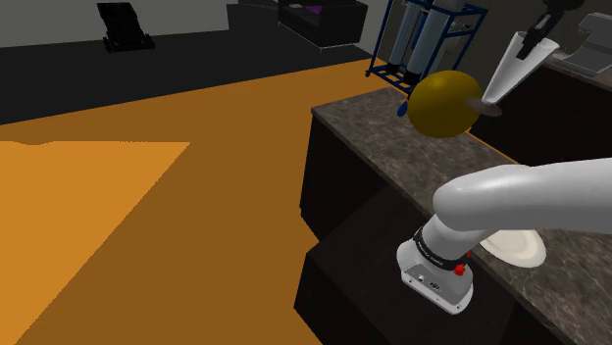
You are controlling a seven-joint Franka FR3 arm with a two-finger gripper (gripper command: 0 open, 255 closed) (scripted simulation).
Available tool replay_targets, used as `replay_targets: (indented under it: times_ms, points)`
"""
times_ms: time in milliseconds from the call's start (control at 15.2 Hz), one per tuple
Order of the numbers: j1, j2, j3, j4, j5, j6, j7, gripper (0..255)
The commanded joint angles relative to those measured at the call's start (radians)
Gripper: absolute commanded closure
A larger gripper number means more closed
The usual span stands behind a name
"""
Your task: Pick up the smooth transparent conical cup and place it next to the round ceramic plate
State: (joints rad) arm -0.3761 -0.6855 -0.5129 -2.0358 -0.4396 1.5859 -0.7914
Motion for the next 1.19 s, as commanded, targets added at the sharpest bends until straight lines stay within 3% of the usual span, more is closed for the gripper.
replay_targets:
  times_ms: [0,264,1122]
  points:
    - [-0.022,-0.045,-0.019,-0.022,-0.025,-0.009,-0.037,255]
    - [-0.067,-0.121,-0.069,-0.029,-0.078,-0.043,-0.13,255]
    - [-0.097,-0.187,-0.114,-0.233,-0.131,0.096,-0.095,255]
